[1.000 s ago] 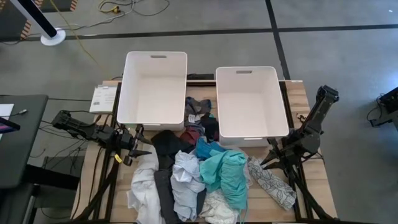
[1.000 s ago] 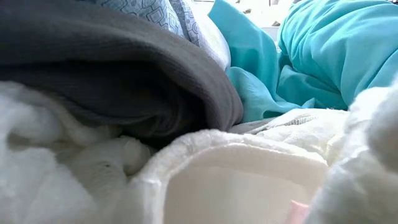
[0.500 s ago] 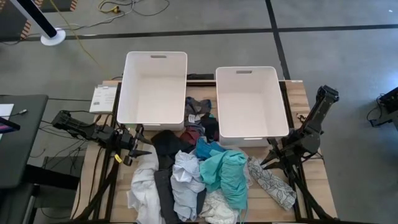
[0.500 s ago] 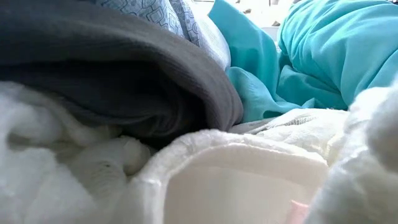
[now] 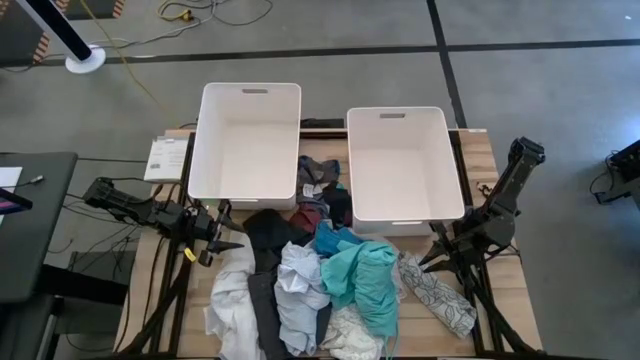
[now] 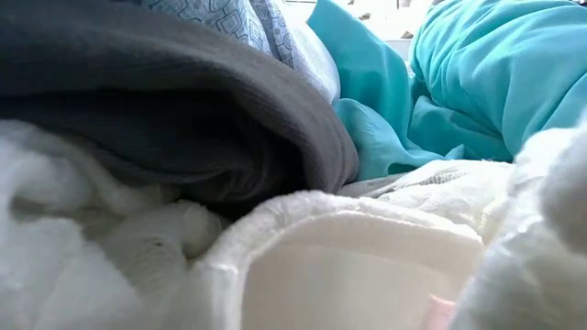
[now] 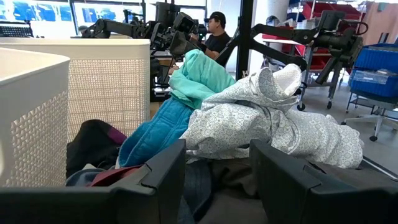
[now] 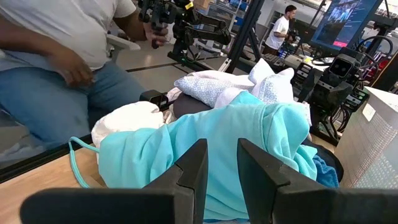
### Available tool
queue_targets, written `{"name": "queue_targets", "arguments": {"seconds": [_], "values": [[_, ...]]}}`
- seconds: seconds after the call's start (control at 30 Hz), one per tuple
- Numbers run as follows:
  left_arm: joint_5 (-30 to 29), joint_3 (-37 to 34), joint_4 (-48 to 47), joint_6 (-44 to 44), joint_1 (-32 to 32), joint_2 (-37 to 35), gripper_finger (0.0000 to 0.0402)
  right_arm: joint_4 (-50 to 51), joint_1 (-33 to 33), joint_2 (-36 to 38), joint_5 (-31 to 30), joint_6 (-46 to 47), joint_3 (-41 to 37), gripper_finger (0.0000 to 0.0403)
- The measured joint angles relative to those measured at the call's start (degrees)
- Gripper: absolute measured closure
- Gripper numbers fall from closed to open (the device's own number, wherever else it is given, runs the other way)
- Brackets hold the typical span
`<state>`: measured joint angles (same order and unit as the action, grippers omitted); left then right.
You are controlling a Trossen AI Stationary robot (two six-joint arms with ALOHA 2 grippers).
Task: Sort clothes
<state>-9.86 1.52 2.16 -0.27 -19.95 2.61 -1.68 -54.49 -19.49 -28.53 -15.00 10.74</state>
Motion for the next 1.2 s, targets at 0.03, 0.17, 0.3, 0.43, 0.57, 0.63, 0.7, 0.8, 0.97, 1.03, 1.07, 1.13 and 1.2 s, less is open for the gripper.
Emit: {"name": "queue_targets", "arguments": {"seconds": [0.03, 0.17, 0.3, 0.43, 0.57, 0.63, 0.7, 0.8, 0.97, 1.03, 1.07, 1.13, 1.2], "values": [[0.01, 0.00, 0.26, -0.30, 0.01, 0.02, 0.0229, 0.00, -0.01, 0.00, 0.00, 0.02, 0.00, 0.0300], [-0.21, 0.01, 2.03, -2.78, 0.00, 0.01, 0.0229, 0.00, -0.01, 0.00, 0.00, 0.02, 0.00, 0.0300], [-0.22, 0.01, 4.61, -6.09, 0.00, 0.00, 0.0229, 0.00, -0.01, 0.00, 0.00, 0.02, 0.00, 0.0300], [-0.23, 0.00, 7.35, -10.84, 0.01, 0.02, 0.0229, 0.00, 0.00, 0.00, -0.01, 0.01, 0.00, 0.0300], [-0.32, 0.39, 13.35, -6.60, 0.03, 0.00, 0.0229, 0.00, 0.01, 0.00, 0.00, 0.00, 0.00, 0.0300], [-0.37, 0.99, 14.21, -4.18, 0.02, 0.30, 0.0228, -0.01, 0.01, 0.00, 0.00, 0.01, 0.00, 0.0300], [-0.26, 2.49, 14.83, -1.45, 0.02, 1.41, 0.0221, 0.00, -0.01, 0.00, 0.00, 0.00, 0.00, 0.0300], [0.62, 5.59, 15.95, 1.95, 0.01, 4.32, 0.0199, -0.02, 0.01, 0.00, 0.00, 0.00, 0.00, 0.0300], [2.18, 10.47, 15.96, 4.86, 0.01, 13.59, 0.0148, 0.01, 0.00, 0.00, 0.00, 0.01, 0.00, 0.0300], [5.24, 12.40, 17.37, 5.78, -0.01, 17.99, 0.0133, 0.00, -0.01, 0.00, 0.00, 0.02, 0.00, 0.0300], [6.93, 13.20, 18.34, 6.37, -0.03, 20.55, 0.0128, 0.00, 0.00, 0.00, 0.00, 0.01, 0.00, 0.0300], [9.68, 14.85, 20.32, 8.03, -0.48, 25.72, 0.0122, 0.00, -0.01, 0.00, 0.00, 0.02, 0.00, 0.0300], [10.20, 17.39, 21.20, 10.31, -1.53, 31.00, 0.0121, 0.00, 0.01, 0.00, 0.00, 0.00, 0.00, 0.0300]]}}
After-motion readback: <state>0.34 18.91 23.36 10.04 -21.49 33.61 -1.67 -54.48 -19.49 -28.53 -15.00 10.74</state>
